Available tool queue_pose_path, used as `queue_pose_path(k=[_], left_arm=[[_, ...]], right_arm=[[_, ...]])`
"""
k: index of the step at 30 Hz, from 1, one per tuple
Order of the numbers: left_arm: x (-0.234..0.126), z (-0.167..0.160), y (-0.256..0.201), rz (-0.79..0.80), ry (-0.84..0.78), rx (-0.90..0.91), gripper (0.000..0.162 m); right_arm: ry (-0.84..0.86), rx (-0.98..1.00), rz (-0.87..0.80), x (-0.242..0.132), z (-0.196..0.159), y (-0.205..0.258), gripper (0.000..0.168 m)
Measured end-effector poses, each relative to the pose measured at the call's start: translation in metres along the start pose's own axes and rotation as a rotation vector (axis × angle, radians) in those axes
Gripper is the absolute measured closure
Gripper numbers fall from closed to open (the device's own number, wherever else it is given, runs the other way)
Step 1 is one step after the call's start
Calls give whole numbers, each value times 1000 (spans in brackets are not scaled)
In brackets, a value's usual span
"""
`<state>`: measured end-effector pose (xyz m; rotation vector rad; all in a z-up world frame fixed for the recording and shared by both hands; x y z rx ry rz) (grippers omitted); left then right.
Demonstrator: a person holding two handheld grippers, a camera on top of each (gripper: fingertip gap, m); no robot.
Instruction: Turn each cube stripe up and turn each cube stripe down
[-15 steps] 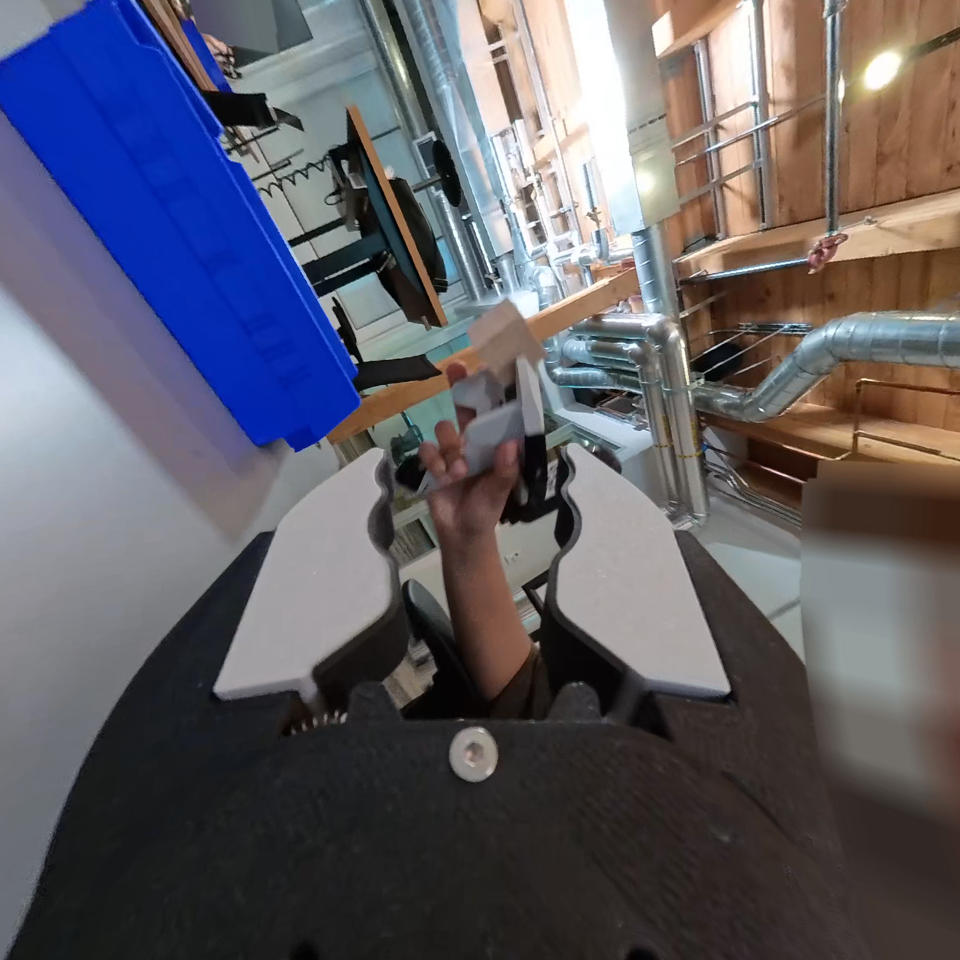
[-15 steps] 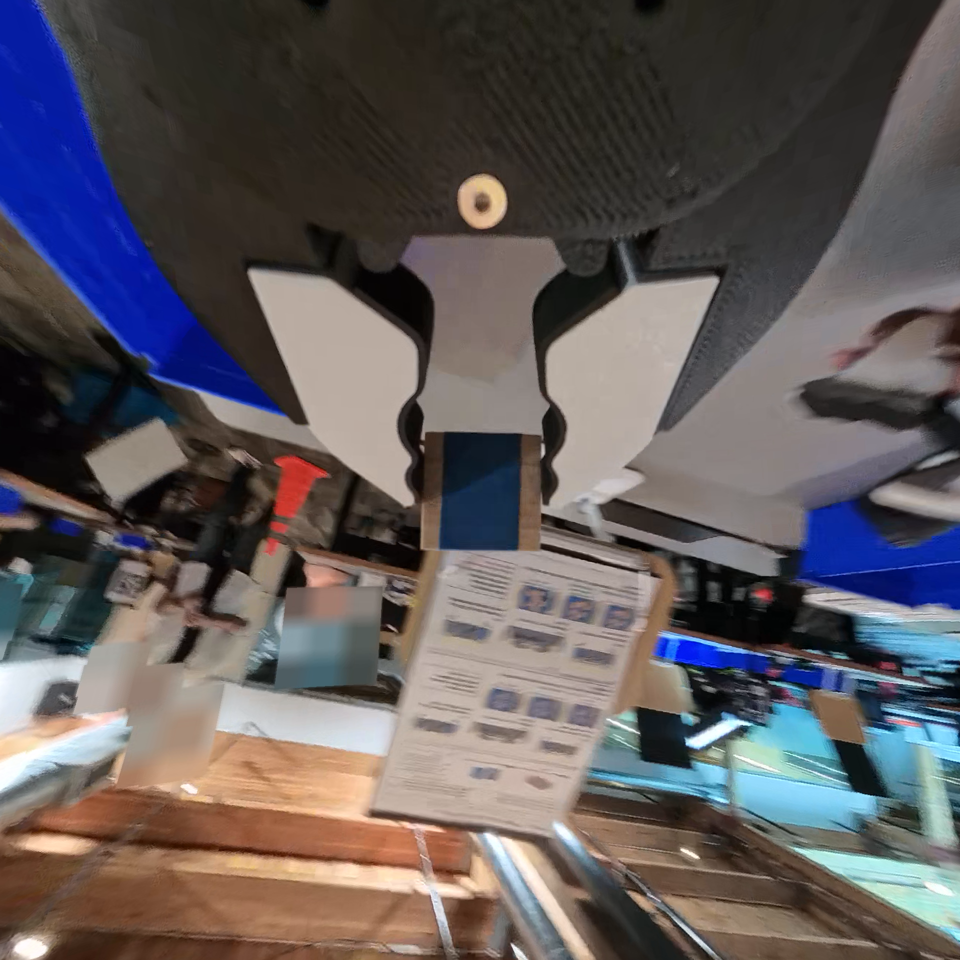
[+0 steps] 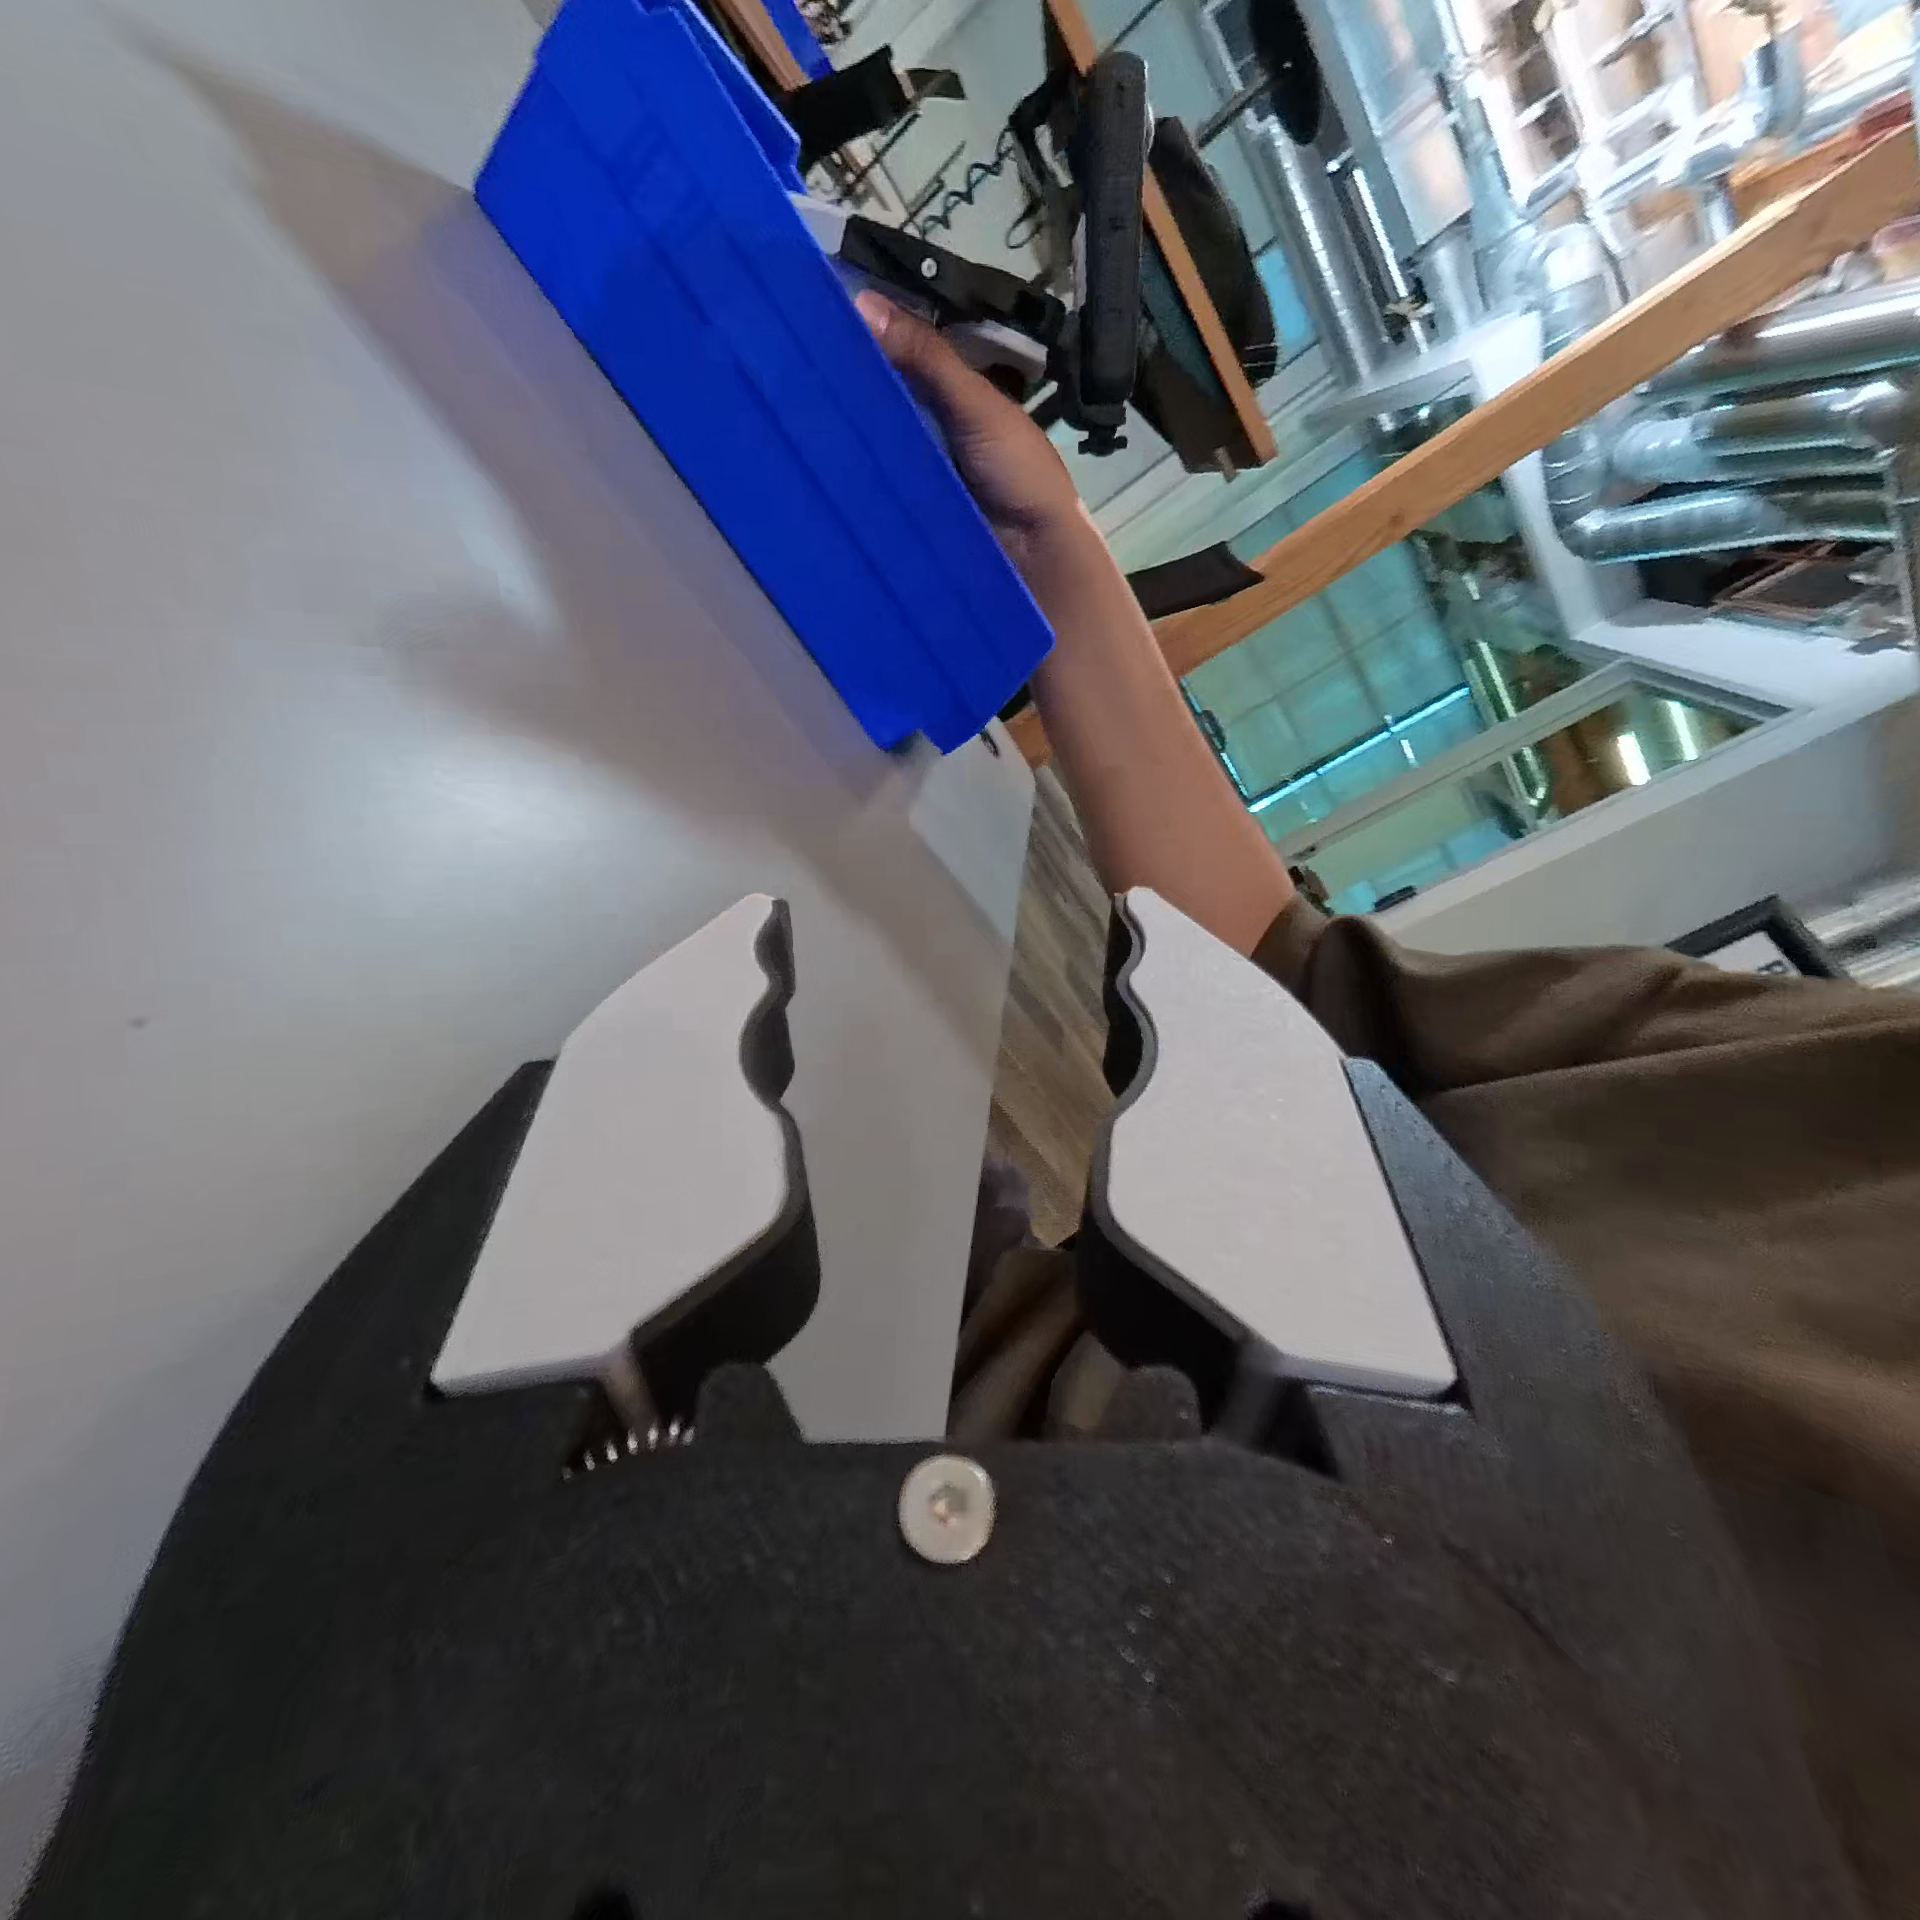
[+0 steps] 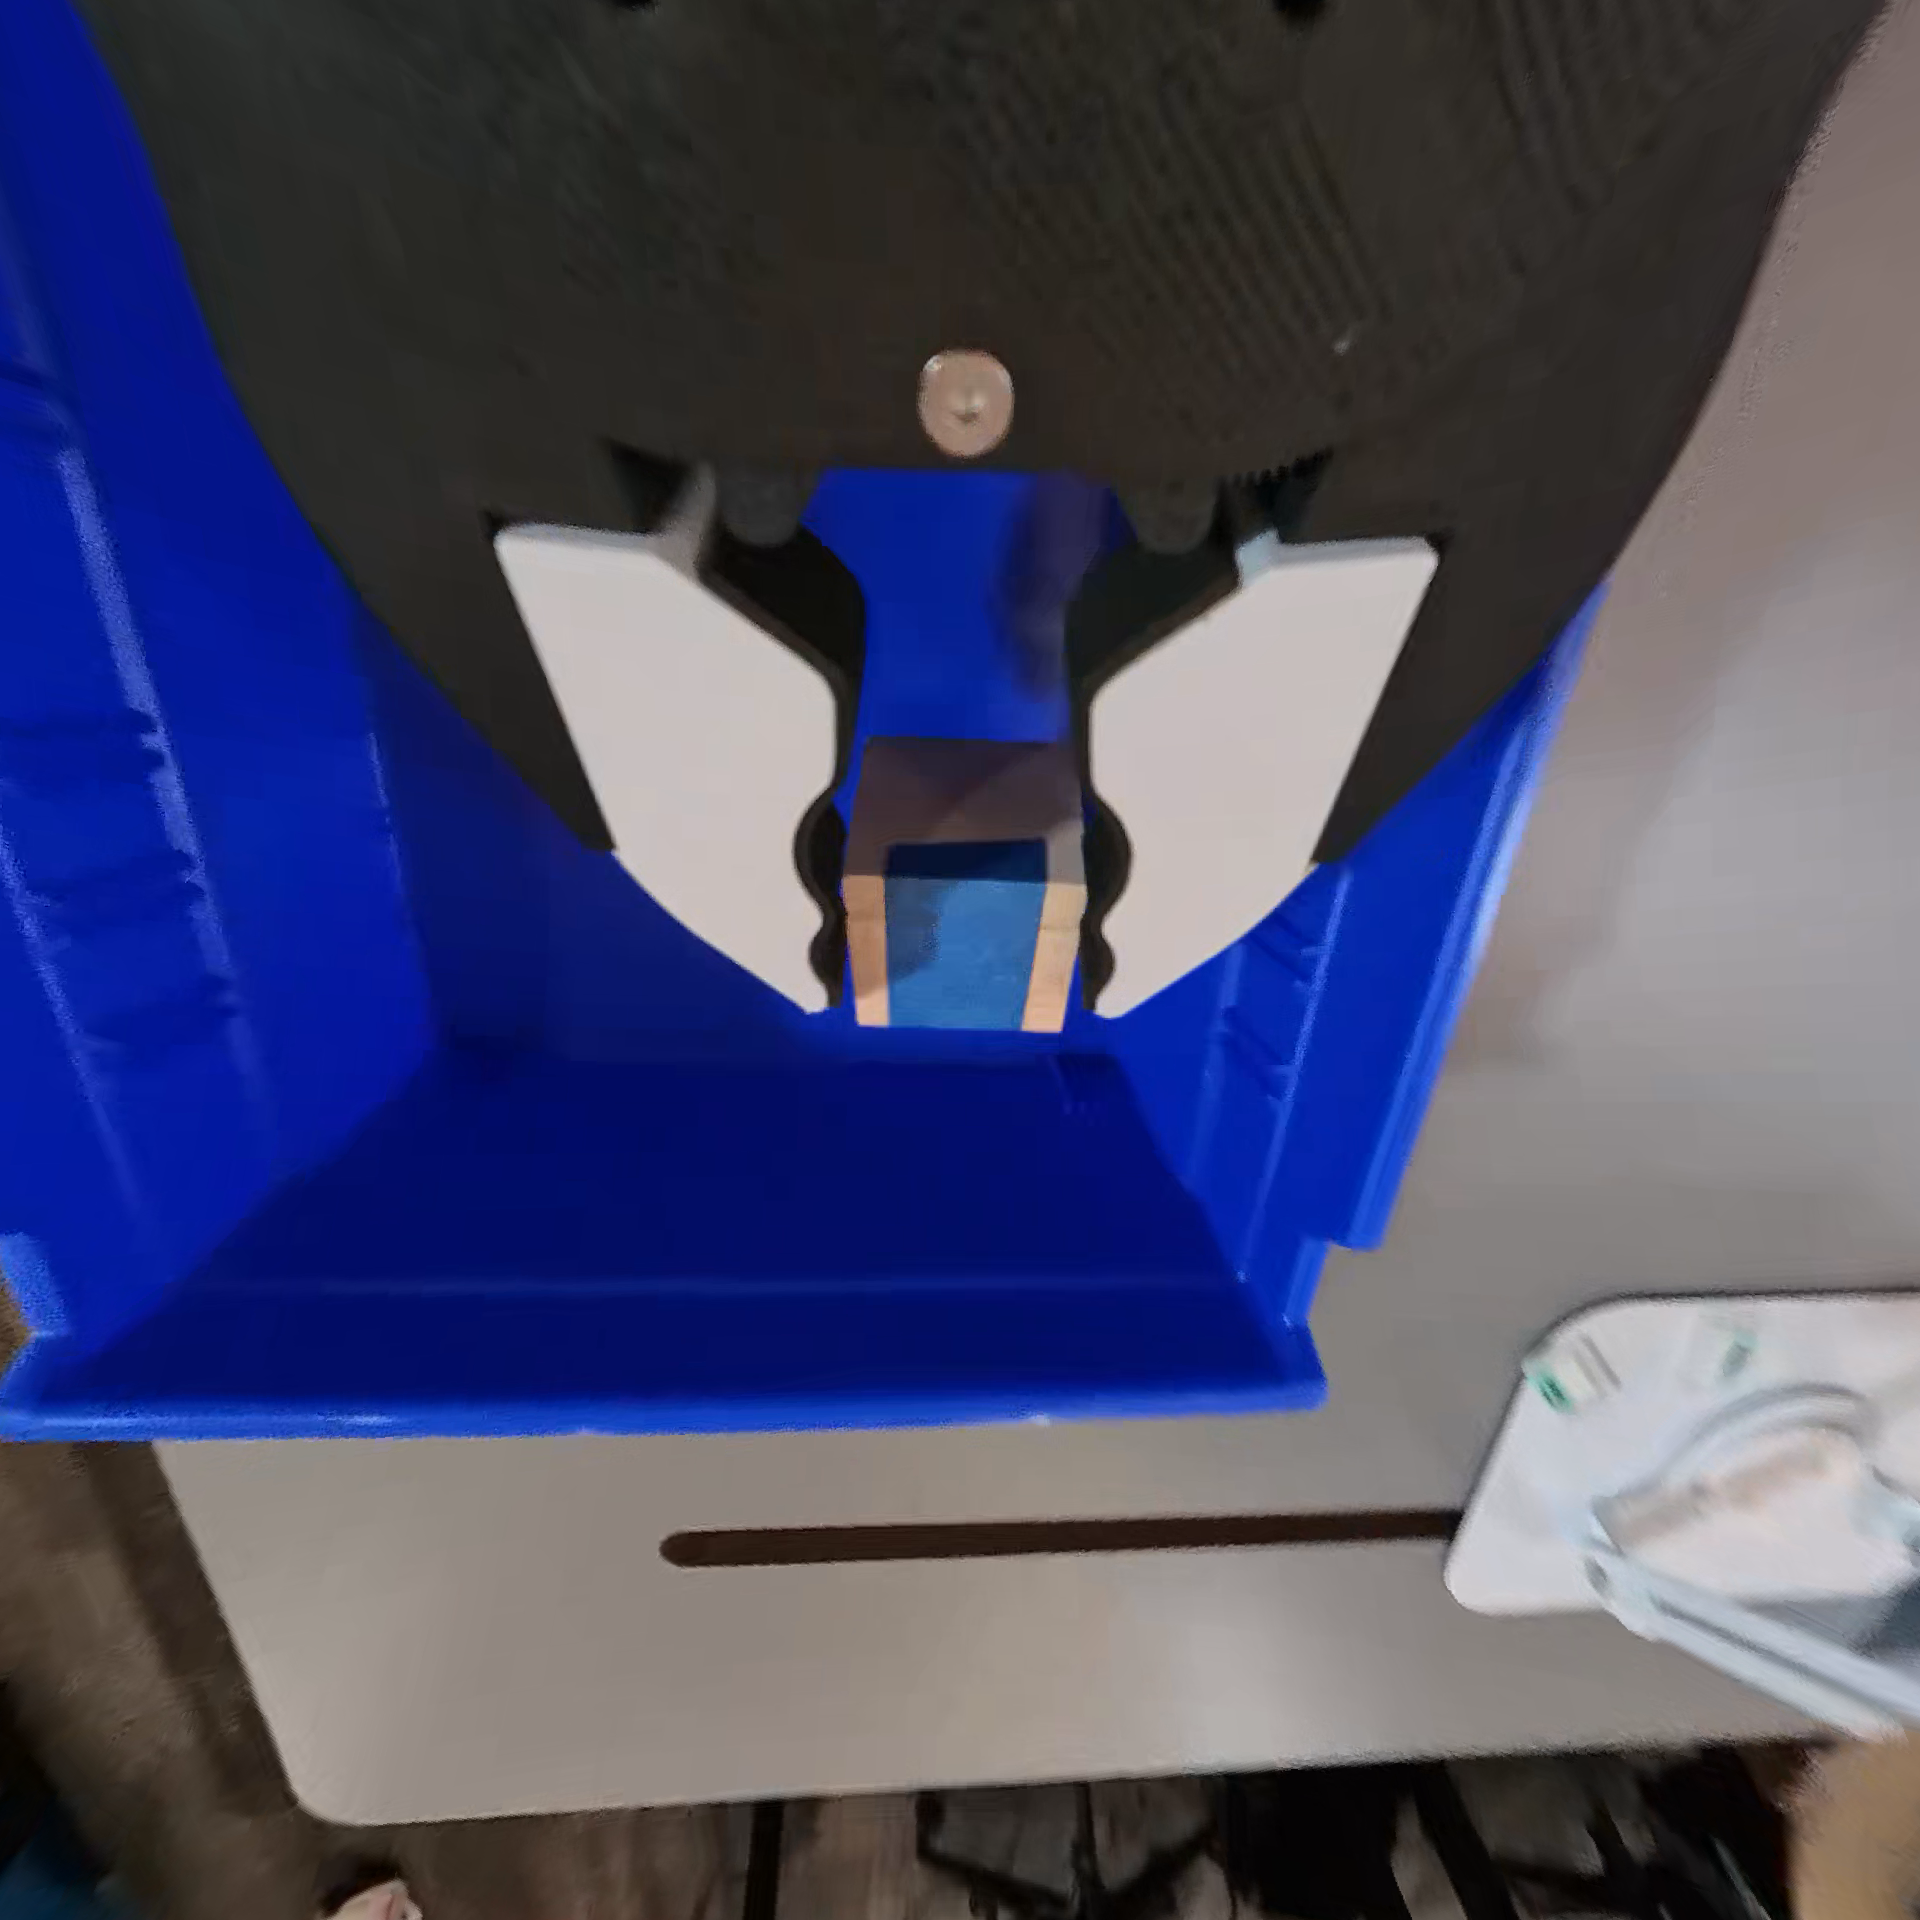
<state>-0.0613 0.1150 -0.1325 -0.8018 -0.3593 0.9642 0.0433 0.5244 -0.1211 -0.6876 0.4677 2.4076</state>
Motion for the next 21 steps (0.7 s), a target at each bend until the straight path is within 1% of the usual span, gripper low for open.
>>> queue_pose_path(k=[2, 4, 7, 8, 9, 13, 17, 18, 21], left_arm=[[-4, -2, 6, 25, 11, -5, 103], [-8, -3, 15, 47, 24, -11, 103], [-12, -4, 27, 76, 46, -16, 105], [-13, -4, 29, 65, 49, -20, 110], [-14, -2, 29, 53, 39, -33, 111], [-17, 2, 23, -26, -39, -119, 110], [-16, 1, 14, -124, -71, -210, 109], [-15, 1, 13, -132, -68, -216, 109], [-12, -2, 10, -119, -35, -182, 109]], right_arm=[[12, -44, -18, 11, -5, 2, 124], [28, -32, 3, 19, -8, 5, 124], [-28, 6, 37, 28, -6, 5, 124], [-75, 7, 37, 29, -5, 3, 124], [-101, 5, 24, 31, -4, 0, 124], [-27, -37, -8, 32, -15, -5, 124], [25, -47, -18, 33, -23, -3, 122], [31, -48, -24, 34, -23, -3, 121], [74, -49, -10, 34, -23, -2, 103]])
Point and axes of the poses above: each gripper's, where its closed fingertips meet, x out along the fingers, z out of its top, y = z × x across the jaws, the point moved 6 cm from there along -x, back along the fingers, and after that the axes turned 6 degrees about x, right-handed, at the moved point
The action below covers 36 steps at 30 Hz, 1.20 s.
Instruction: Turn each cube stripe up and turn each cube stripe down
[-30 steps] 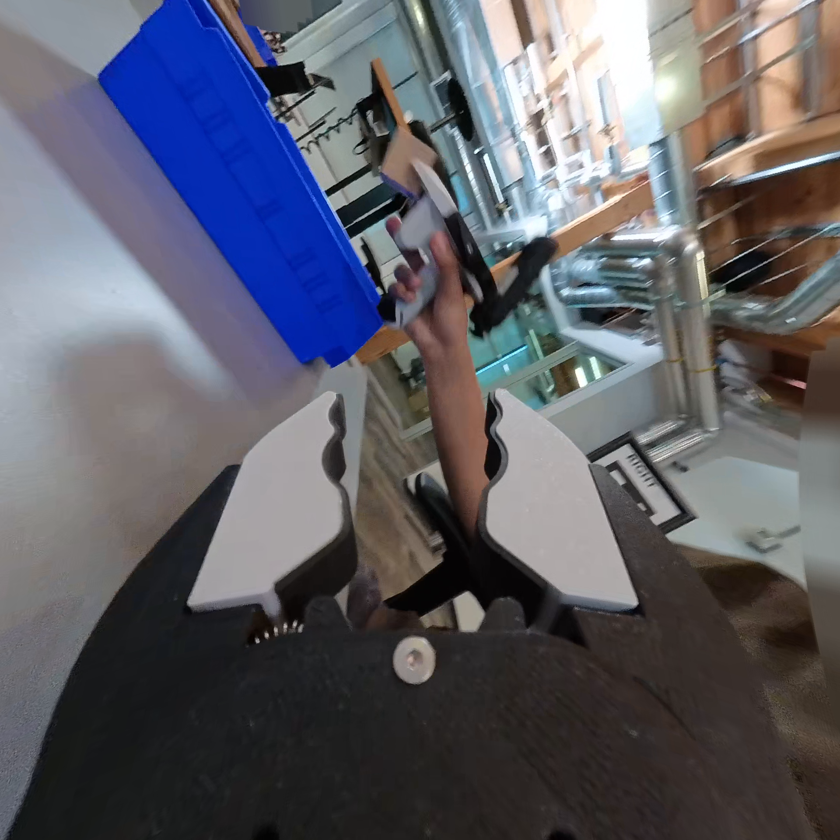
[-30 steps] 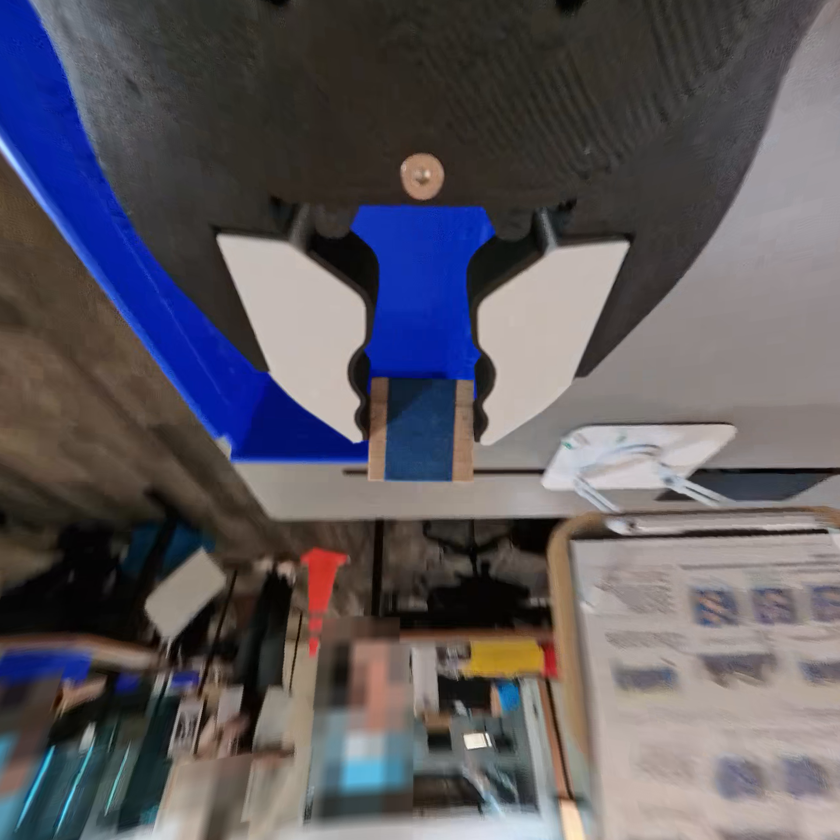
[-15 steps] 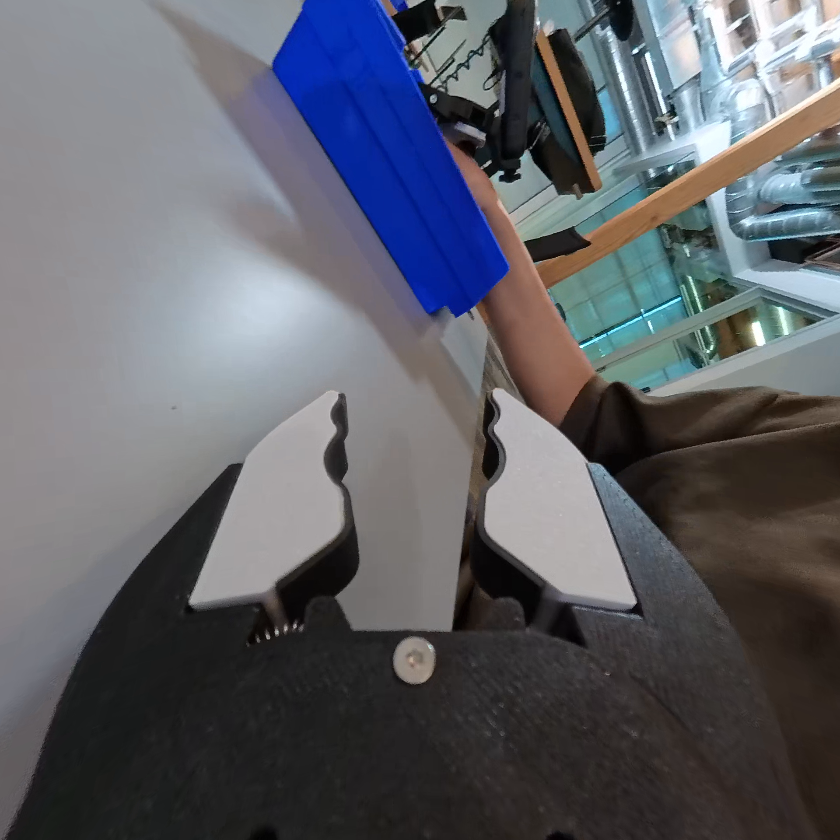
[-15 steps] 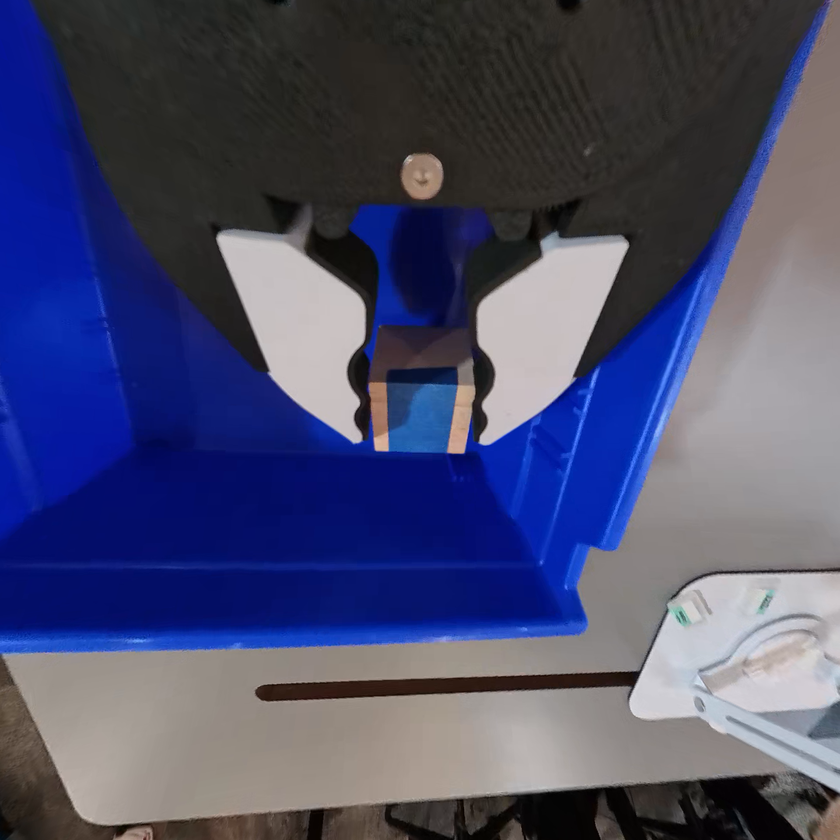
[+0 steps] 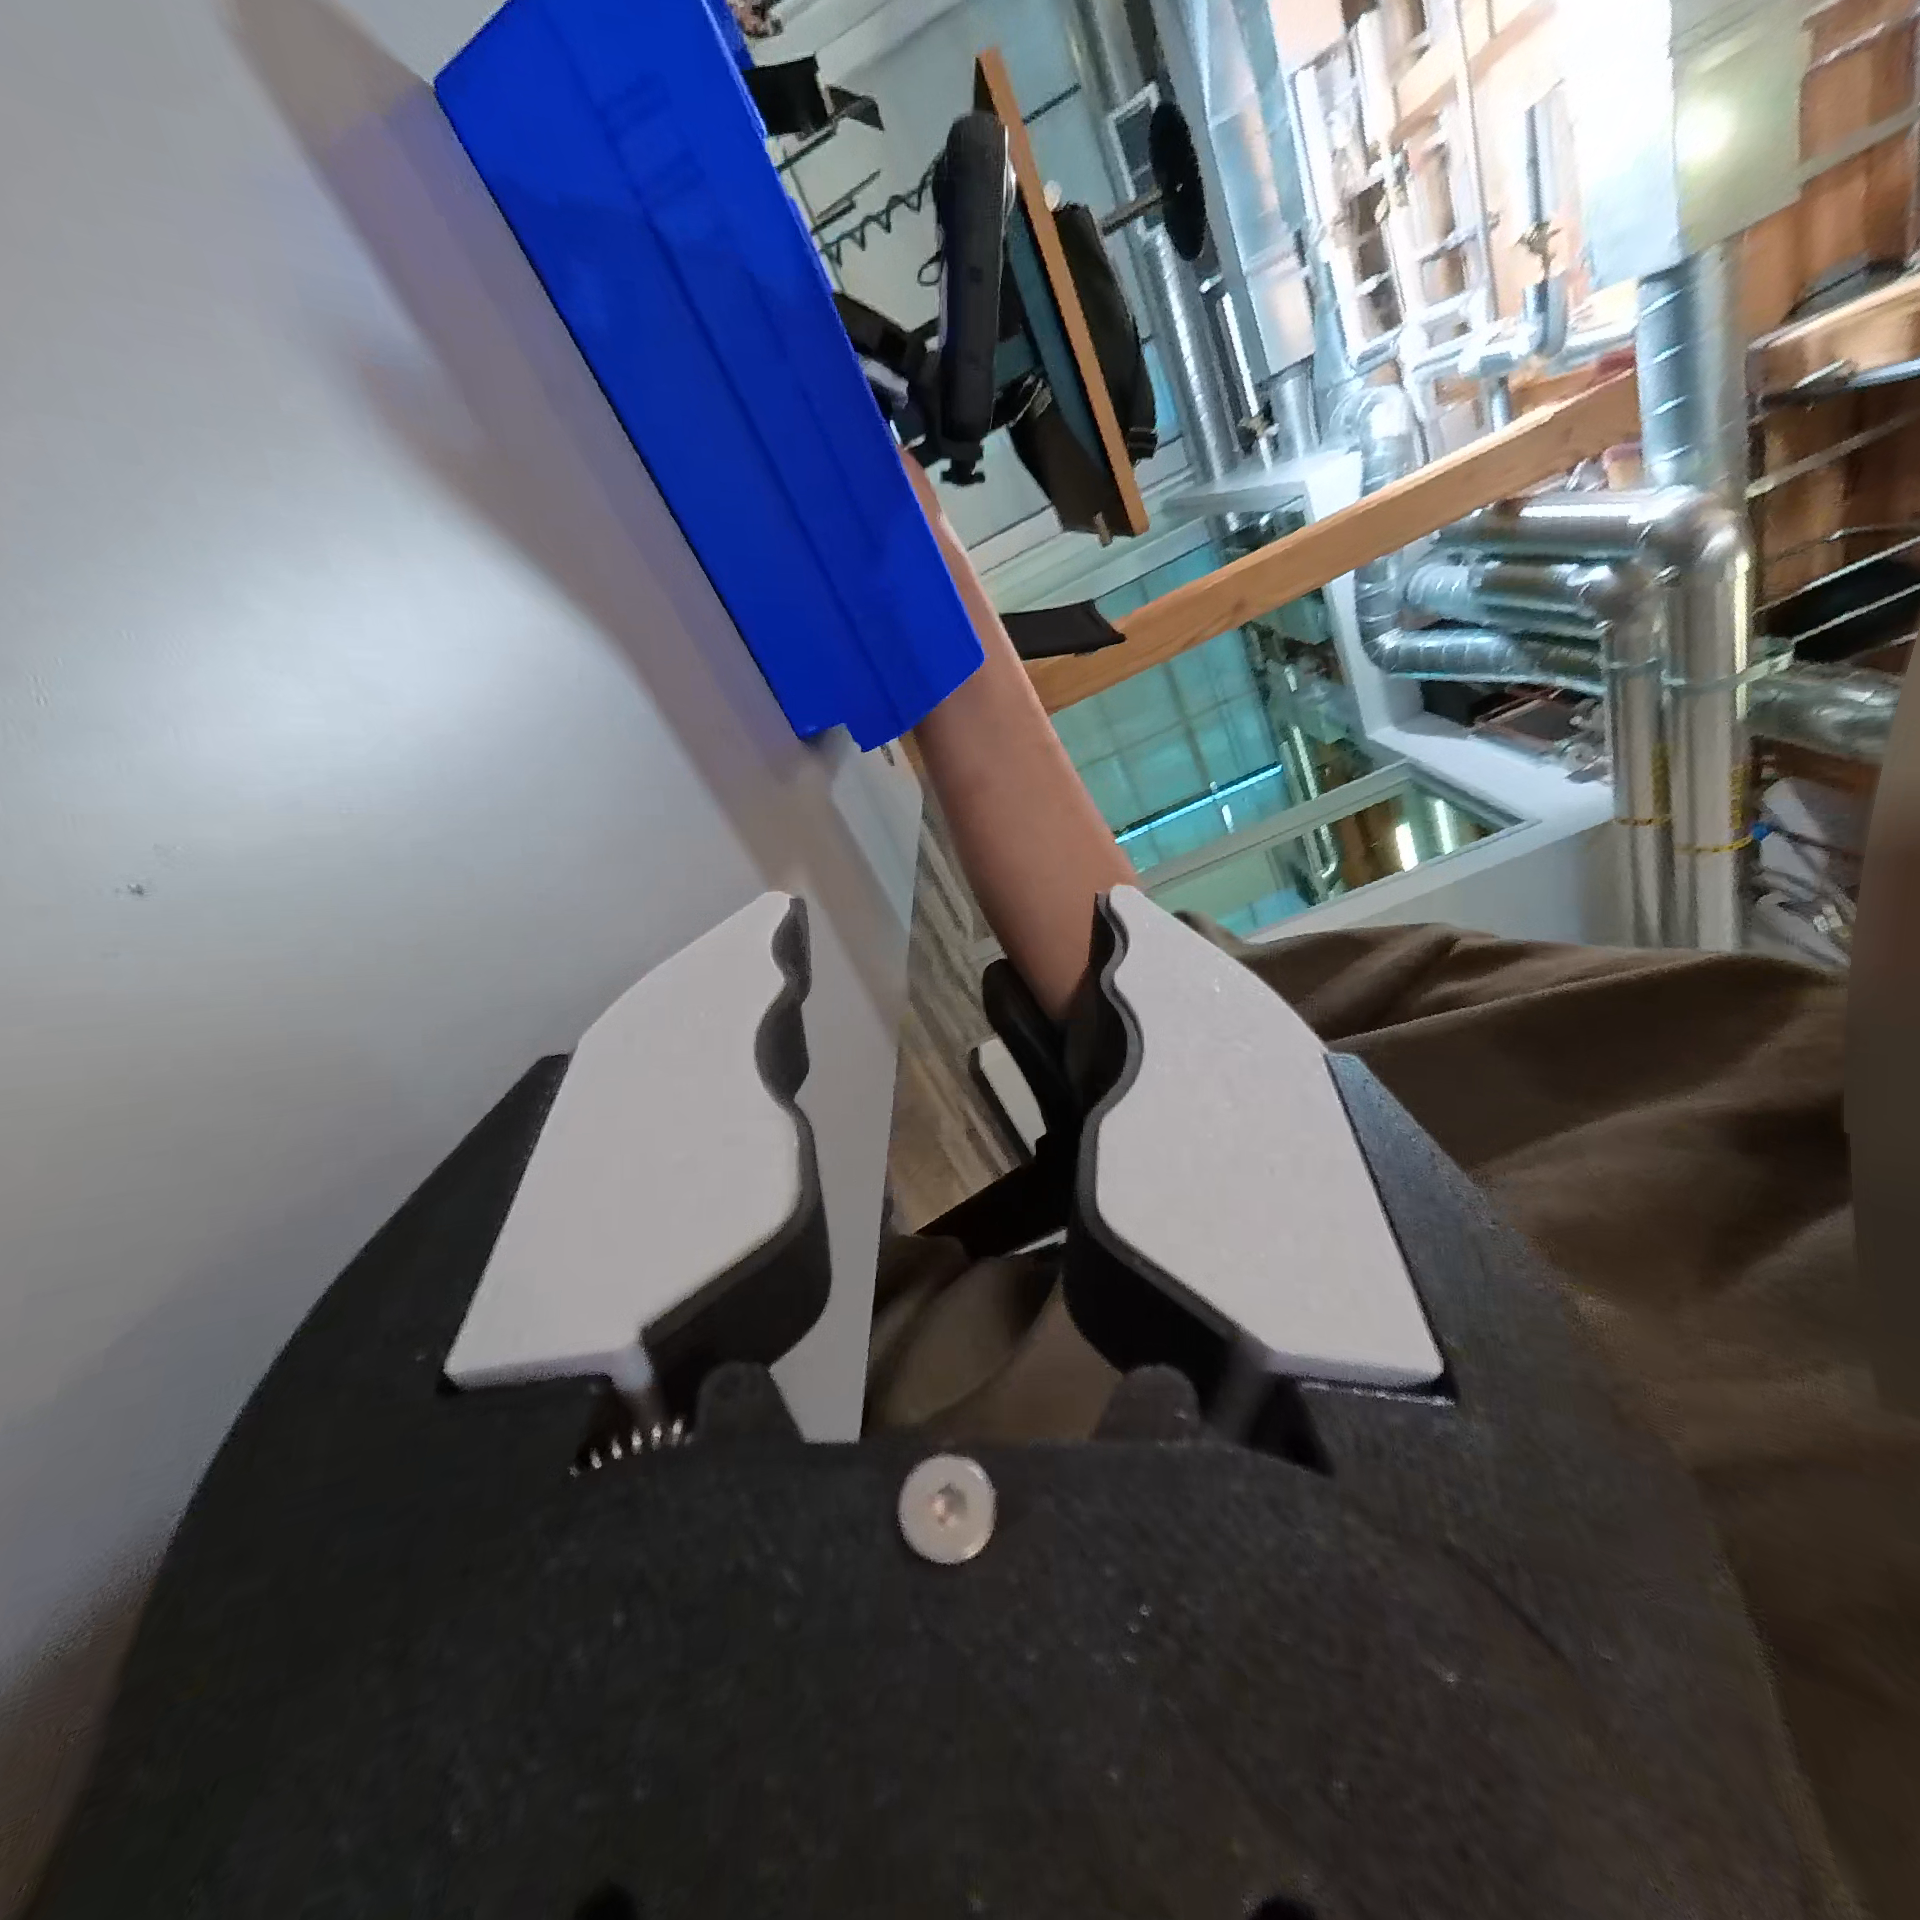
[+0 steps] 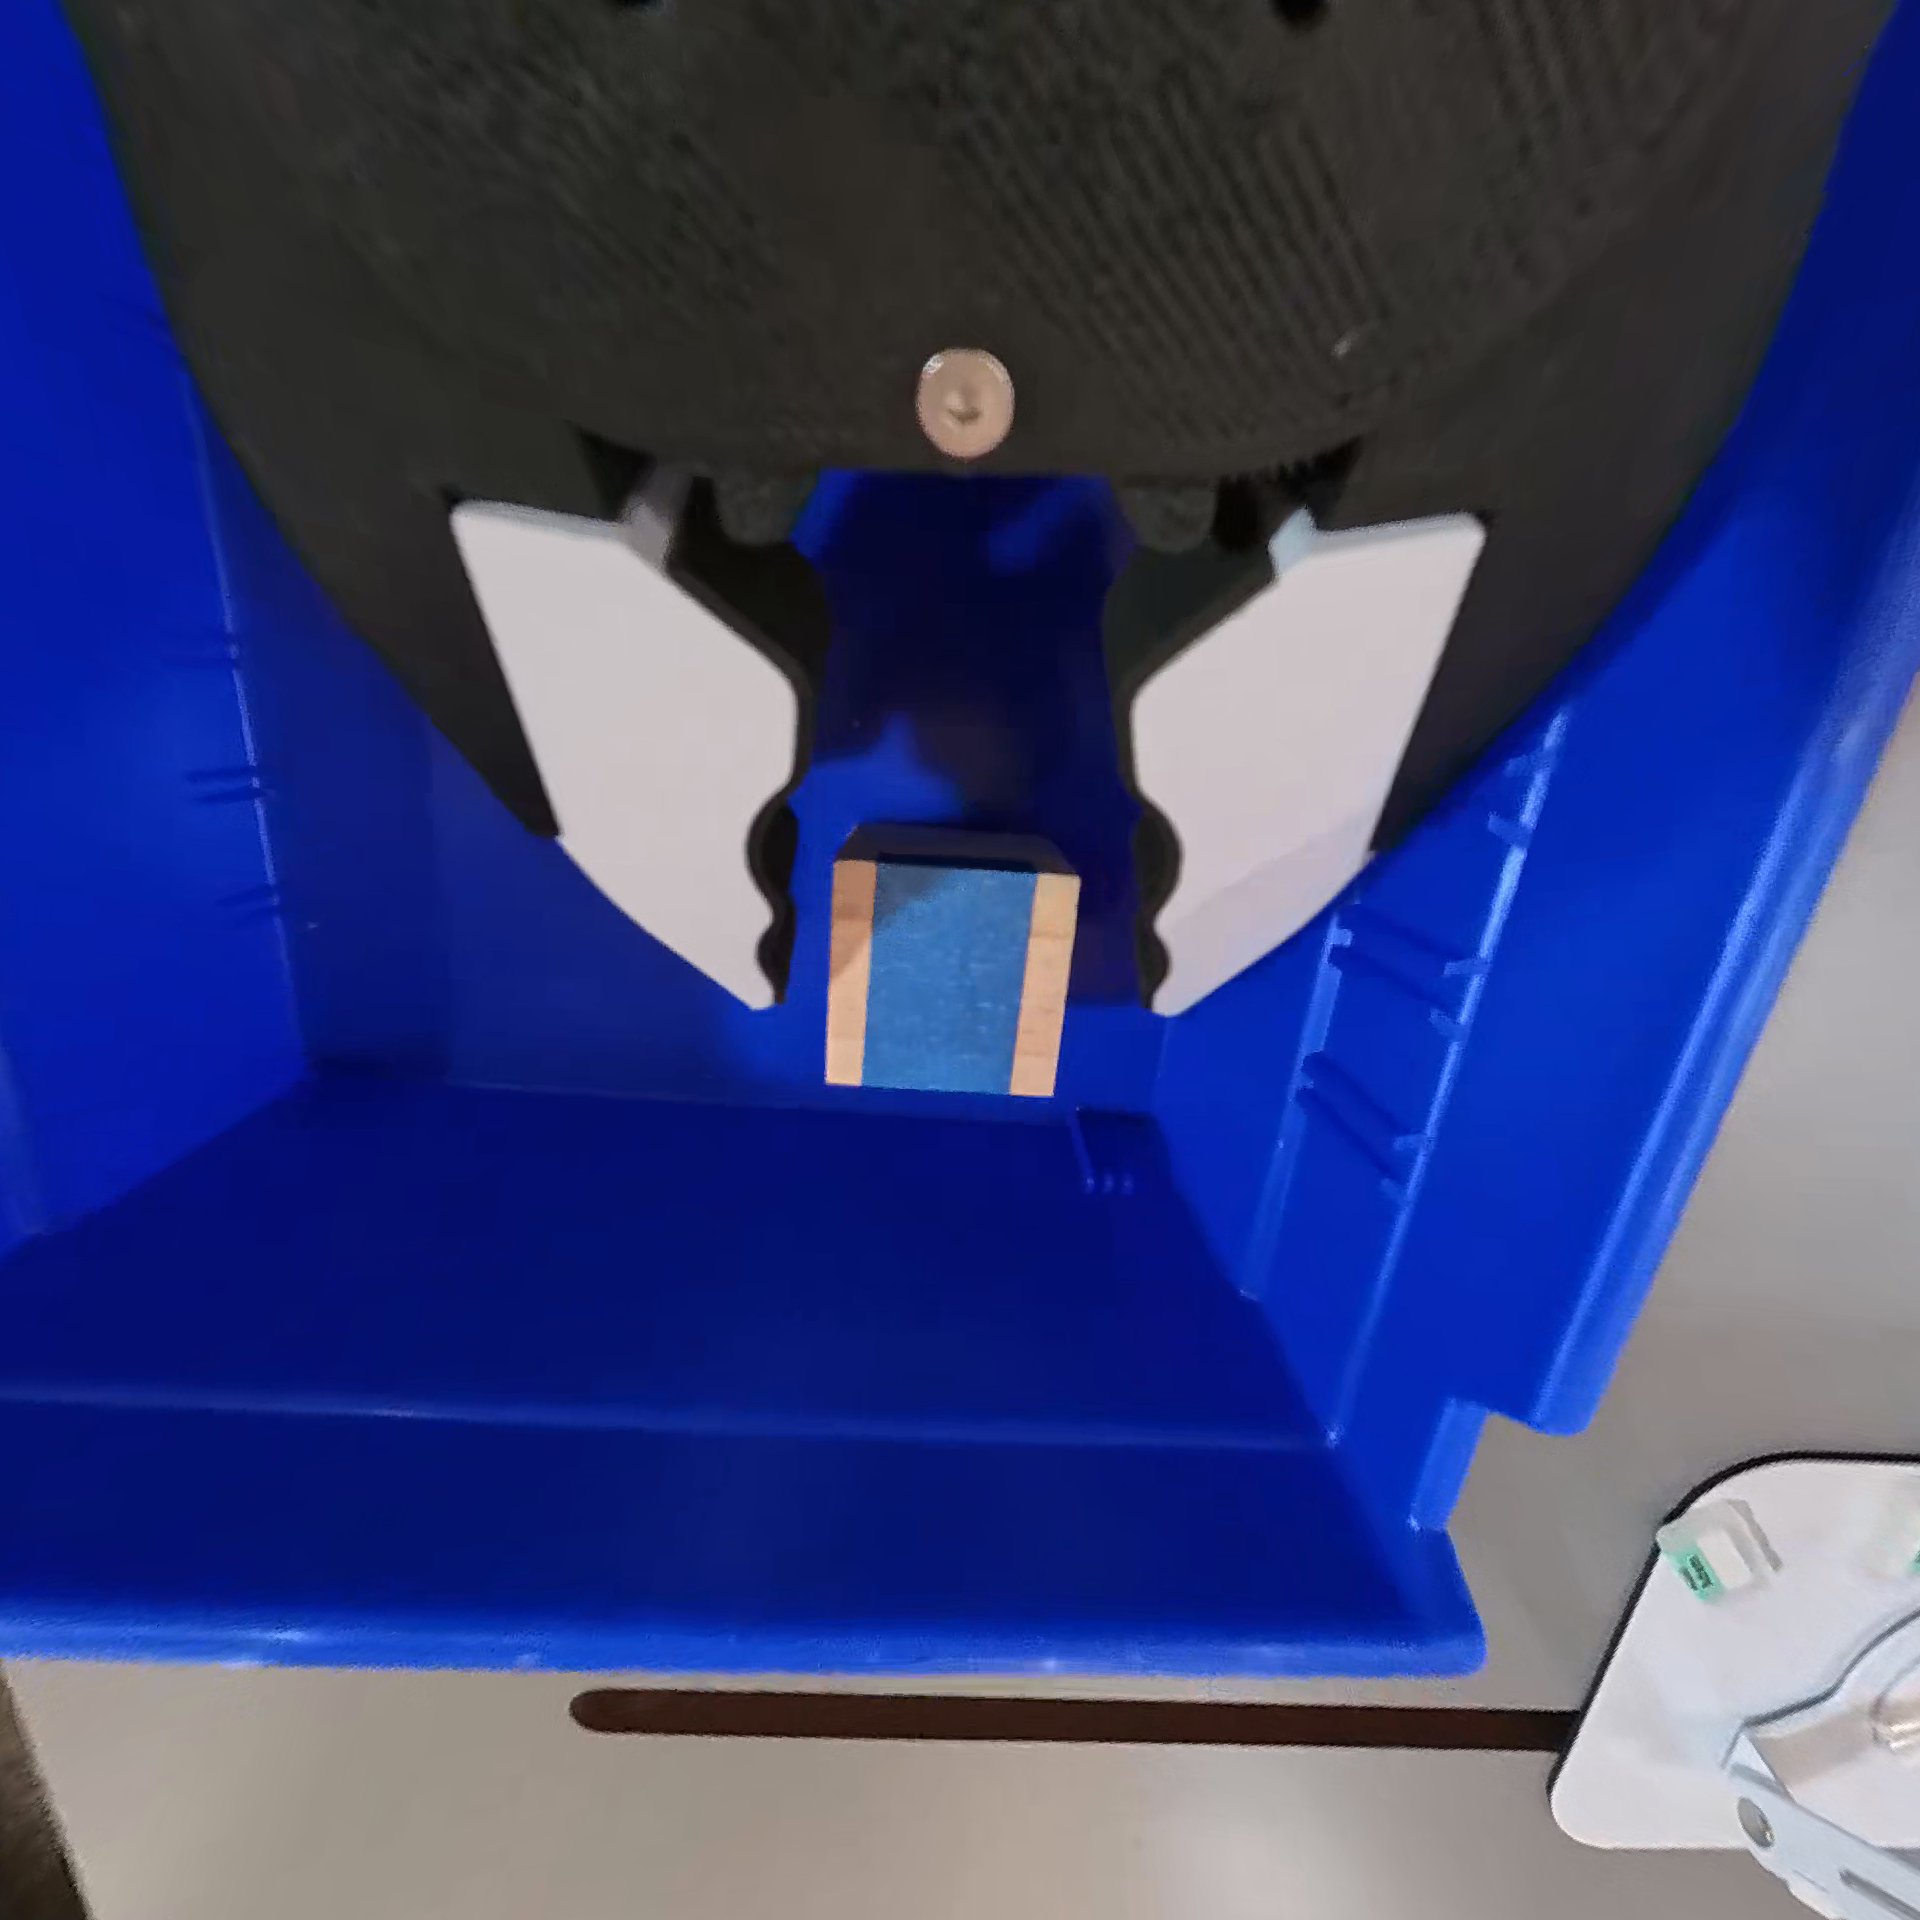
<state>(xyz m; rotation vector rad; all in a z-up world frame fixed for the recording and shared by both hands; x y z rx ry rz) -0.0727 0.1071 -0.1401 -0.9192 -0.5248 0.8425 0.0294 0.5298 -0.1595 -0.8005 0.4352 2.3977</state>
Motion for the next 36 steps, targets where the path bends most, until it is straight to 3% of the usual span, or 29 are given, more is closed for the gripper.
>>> queue_pose_path(k=[3, 9, 12, 17, 22, 29, 33, 36], left_arm=[[1, -2, -2, 38, 39, 63, 109], [6, -8, 0, 128, 115, 161, 102], [10, -9, -1, 158, 116, 200, 101], [11, 0, -5, 229, 78, 298, 97], [8, 16, -6, 300, -11, 362, 94], [-22, 59, -35, 274, -259, 451, 95], [-93, 113, -70, 417, -444, 640, 95], [-175, 156, -90, 707, -612, 703, 100]], right_arm=[[-8, -1, 19, -11, 9, -1, 92], [-219, 121, 79, -62, 56, -1, 92], [-334, 143, 177, -94, 79, 23, 94], [-450, 12, 325, -141, 91, 96, 97], [-575, -63, 501, -153, 46, 188, 122], [-387, -268, 598, -126, -60, 278, 122], [-324, -276, 650, -124, -85, 288, 124], [-276, -236, 676, -118, -89, 287, 125]])
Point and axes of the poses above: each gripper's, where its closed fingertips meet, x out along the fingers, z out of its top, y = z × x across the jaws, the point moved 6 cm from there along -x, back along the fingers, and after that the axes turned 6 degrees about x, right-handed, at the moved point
